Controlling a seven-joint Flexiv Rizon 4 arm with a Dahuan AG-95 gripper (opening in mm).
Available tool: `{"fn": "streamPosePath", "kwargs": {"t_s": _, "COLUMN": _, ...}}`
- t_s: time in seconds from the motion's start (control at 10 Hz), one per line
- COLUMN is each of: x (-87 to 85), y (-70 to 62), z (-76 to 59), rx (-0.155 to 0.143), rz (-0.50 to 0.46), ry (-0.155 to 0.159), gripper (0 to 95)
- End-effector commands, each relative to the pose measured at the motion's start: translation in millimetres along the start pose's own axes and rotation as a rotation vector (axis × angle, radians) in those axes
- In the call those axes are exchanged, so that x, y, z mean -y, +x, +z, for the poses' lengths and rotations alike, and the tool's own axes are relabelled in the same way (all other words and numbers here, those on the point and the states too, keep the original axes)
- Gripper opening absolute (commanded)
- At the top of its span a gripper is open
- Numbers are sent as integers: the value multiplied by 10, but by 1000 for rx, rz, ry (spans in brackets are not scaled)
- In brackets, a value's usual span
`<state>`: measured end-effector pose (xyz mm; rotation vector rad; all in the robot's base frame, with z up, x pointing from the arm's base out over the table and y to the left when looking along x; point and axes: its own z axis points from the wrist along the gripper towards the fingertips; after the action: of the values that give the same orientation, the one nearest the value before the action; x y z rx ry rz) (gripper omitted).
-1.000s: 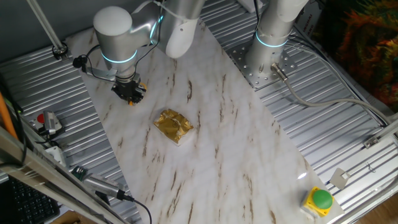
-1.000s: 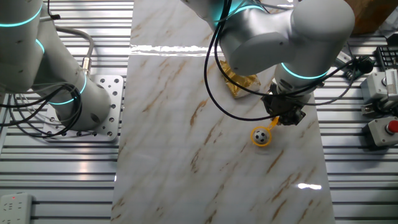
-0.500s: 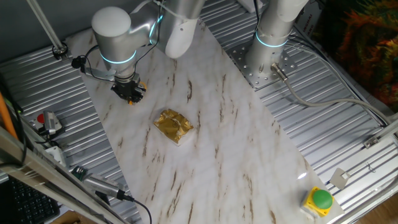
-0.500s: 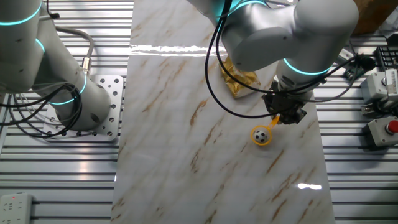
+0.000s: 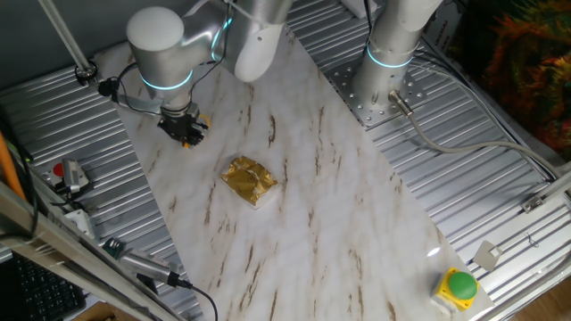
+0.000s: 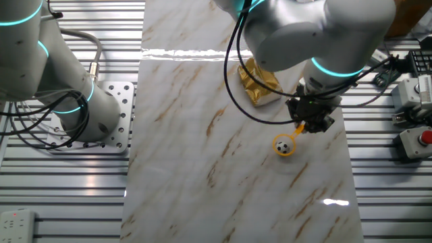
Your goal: Remove the bubble ring from the ball
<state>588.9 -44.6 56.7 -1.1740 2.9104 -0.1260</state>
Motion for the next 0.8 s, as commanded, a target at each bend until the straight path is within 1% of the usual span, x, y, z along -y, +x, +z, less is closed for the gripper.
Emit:
{"fn": "streamPosePath", "kwargs": {"t_s": 0.1, "x": -71, "y": -63, "z": -119, "rx": -7, "rz": 83, "ry": 0, "gripper": 0}}
{"fn": "streamPosePath", "kwargs": {"t_s": 0.2, "x": -106, "y": -97, "z": -133, "rx": -4, "rz": 132, "ry": -2, "gripper": 0}}
{"fn": "streamPosePath", "kwargs": {"t_s": 0.3, "x": -154, "y": -146, "z": -132, "rx": 3, "rz": 207, "ry": -12, "gripper": 0}}
{"fn": "streamPosePath", "kwargs": {"t_s": 0.5, "x": -214, "y": -209, "z": -104, "rx": 7, "rz": 291, "ry": -28, "gripper": 0}}
{"fn": "streamPosePath", "kwargs": {"t_s": 0.8, "x": -313, "y": -305, "z": -56, "rx": 21, "rz": 459, "ry": -74, "gripper": 0}}
